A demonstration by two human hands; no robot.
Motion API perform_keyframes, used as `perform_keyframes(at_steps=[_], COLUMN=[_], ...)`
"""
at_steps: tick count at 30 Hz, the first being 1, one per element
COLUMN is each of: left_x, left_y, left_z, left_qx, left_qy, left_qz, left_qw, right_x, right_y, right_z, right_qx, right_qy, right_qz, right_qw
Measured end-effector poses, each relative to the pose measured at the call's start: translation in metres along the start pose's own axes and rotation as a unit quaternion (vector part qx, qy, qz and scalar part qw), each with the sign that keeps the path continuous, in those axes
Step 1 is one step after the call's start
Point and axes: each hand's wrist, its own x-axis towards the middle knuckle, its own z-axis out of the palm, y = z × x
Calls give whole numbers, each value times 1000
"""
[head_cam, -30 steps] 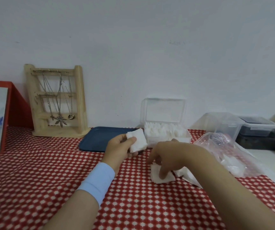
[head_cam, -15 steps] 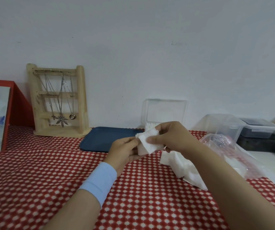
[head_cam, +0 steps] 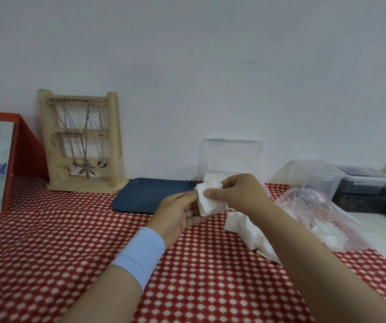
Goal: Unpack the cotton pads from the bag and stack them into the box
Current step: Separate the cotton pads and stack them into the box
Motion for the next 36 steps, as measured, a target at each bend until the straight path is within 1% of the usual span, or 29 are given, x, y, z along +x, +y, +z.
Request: perform_keyframes(at_steps=[3,4,7,10,13,16,20,23,25,29,31,32,34,36], left_x=[0,-1,-1,0,-1,-1,0,5,13,32,43,49,64,78], left_y=[3,4,5,5,8,10,15,17,23,42,52,56,59,58], left_z=[1,1,0,-1,1,6,11,13,15,29,41,45,51,56], left_qx=[-42,-41,23,56,76,119,237,255,288,339,365,388,453,518], left_qy=[-20,-30,-47,-40,-45,-30,2,-12,-24,-34,-23,-8,18,7], left_qz=[-18,-19,2,3,6,32,70,58,52,80,105,121,154,169], left_qw=[999,999,999,998,996,992,969,965,956,937,925,914,878,838], right_x=[1,1,-1,-1,2,3,1,4,9,29,43,50,66,79], right_y=[1,1,-1,-2,1,2,3,6,4,-4,-8,-9,-8,-4], right_z=[-1,-2,-8,-18,-24,-26,-30,-36,-43,-65,-77,-82,-92,-99], right_qx=[36,48,45,47,51,72,53,66,54,16,3,4,9,7], right_qy=[-29,-45,-98,-136,-154,-161,-198,-199,-207,-236,-226,-200,-124,-81], right_qz=[17,23,34,46,48,43,30,26,28,53,57,58,61,71], right_qw=[999,998,994,988,986,983,978,978,976,970,972,978,990,994])
